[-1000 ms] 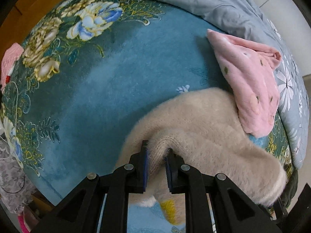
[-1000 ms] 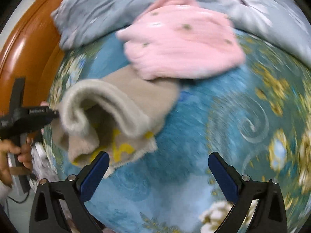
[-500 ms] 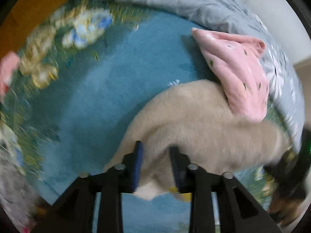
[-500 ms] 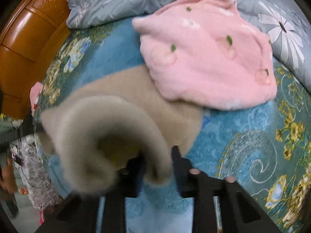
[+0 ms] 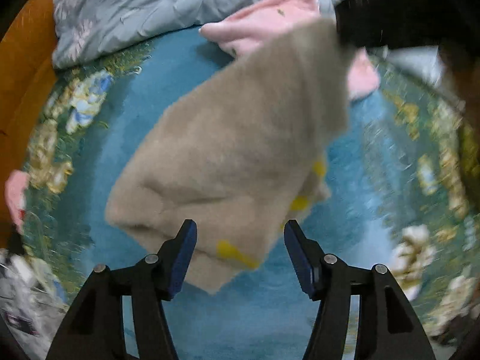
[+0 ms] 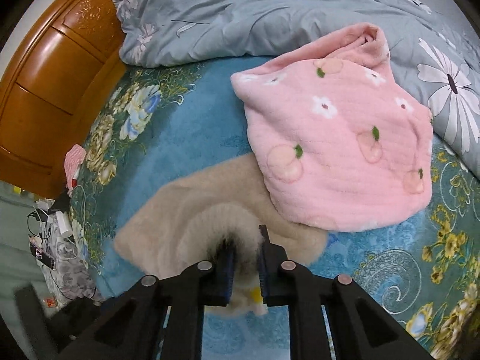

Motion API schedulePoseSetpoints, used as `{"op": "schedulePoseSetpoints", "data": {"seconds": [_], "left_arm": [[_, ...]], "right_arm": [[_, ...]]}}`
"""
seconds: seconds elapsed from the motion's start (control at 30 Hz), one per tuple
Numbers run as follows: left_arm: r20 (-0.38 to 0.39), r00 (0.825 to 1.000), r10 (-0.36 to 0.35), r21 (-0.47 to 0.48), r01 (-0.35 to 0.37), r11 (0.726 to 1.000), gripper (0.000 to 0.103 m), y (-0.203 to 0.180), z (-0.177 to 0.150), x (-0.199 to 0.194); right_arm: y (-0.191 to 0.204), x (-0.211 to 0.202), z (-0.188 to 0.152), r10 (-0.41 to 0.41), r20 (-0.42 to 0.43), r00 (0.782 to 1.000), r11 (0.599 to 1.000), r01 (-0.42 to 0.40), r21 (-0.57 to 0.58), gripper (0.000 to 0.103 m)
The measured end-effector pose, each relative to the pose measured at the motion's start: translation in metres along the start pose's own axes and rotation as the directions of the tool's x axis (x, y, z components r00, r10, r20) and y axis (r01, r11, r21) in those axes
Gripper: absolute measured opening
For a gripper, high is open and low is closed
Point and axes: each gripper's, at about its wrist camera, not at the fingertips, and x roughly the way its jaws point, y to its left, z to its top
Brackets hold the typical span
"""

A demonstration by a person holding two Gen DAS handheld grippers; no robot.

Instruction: Fold clothes

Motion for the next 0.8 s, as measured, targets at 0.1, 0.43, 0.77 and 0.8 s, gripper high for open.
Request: {"op": "schedulePoseSetpoints", "data": {"seconds": [0.1,0.43,0.77,0.8], "left_arm": [[-0.030,0.998,0.051,0.062,-0.049,0.997,0.062,-0.016,-0.008,0.020],[0.066,0.948,0.311,0.247,-0.318,0.915,0.062,-0.053,-0.017,0.059],[0.159,0.956,0.246,0.030,-0.254,0.967,0.007,0.020,-0.009,-0.002],[0.197,0.952,0.235,0.008,-0.242,0.970,0.007,0.031,-0.009,-0.018]], "right_arm": [[0.002,-0.002,0.003,0.003,0.005,1.000,1.000,-0.003,0.024,0.014],[0.024,-0.023,0.020,0.005,0.033,0.999,1.000,-0.006,0.014,0.013],[0.021,-0.056,0.017,-0.002,0.089,0.996,0.998,-0.004,0.068,0.013],[0.018,-0.061,0.017,-0.002,0.100,0.995,0.997,-0.006,0.081,0.013]]}}
